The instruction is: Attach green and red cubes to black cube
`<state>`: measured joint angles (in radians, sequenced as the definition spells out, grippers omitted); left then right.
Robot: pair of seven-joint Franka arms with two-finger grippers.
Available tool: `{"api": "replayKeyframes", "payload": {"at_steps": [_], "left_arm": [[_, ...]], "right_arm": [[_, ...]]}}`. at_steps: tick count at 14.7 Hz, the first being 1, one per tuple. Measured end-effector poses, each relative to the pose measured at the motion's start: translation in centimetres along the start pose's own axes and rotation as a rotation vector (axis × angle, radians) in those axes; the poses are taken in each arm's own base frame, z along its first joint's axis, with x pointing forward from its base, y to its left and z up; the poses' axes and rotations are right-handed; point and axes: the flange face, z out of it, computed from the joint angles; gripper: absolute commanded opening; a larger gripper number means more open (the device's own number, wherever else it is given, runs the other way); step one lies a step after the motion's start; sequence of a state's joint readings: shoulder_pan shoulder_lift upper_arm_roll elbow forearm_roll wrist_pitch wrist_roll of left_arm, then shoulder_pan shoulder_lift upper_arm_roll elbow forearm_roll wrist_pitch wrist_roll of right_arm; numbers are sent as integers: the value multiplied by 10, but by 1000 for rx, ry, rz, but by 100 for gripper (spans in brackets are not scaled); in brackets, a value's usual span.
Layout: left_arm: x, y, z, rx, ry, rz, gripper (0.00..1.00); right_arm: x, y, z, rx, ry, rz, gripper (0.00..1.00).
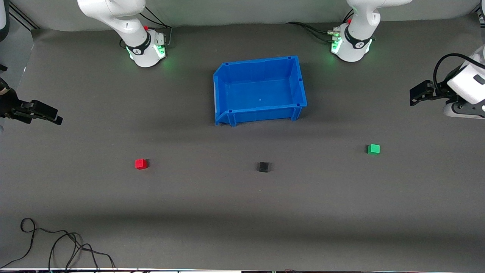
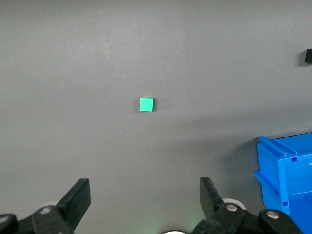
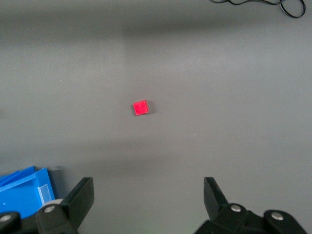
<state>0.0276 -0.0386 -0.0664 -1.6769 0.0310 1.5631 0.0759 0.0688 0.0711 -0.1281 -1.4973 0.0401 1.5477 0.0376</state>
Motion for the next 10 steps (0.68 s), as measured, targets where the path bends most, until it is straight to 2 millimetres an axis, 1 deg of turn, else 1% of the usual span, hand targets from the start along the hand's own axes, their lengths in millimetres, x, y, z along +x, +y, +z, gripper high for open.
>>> {"api": "replayKeyframes", "payload": {"at_steps": [4, 7, 8, 10], "left_arm": [[-2, 2, 1, -1, -14, 3, 100], [-1, 14, 1, 2, -17, 25, 100], [-1, 17, 1, 2, -17, 31, 100], [-1, 20, 1, 3, -17, 35, 100]], "right_arm": [[0, -4, 0, 40, -1, 1, 100], [0, -4, -2, 45, 2, 4, 100], [0, -4, -3, 46, 4, 26, 100], [0, -6, -7, 50, 10, 183, 100]]}}
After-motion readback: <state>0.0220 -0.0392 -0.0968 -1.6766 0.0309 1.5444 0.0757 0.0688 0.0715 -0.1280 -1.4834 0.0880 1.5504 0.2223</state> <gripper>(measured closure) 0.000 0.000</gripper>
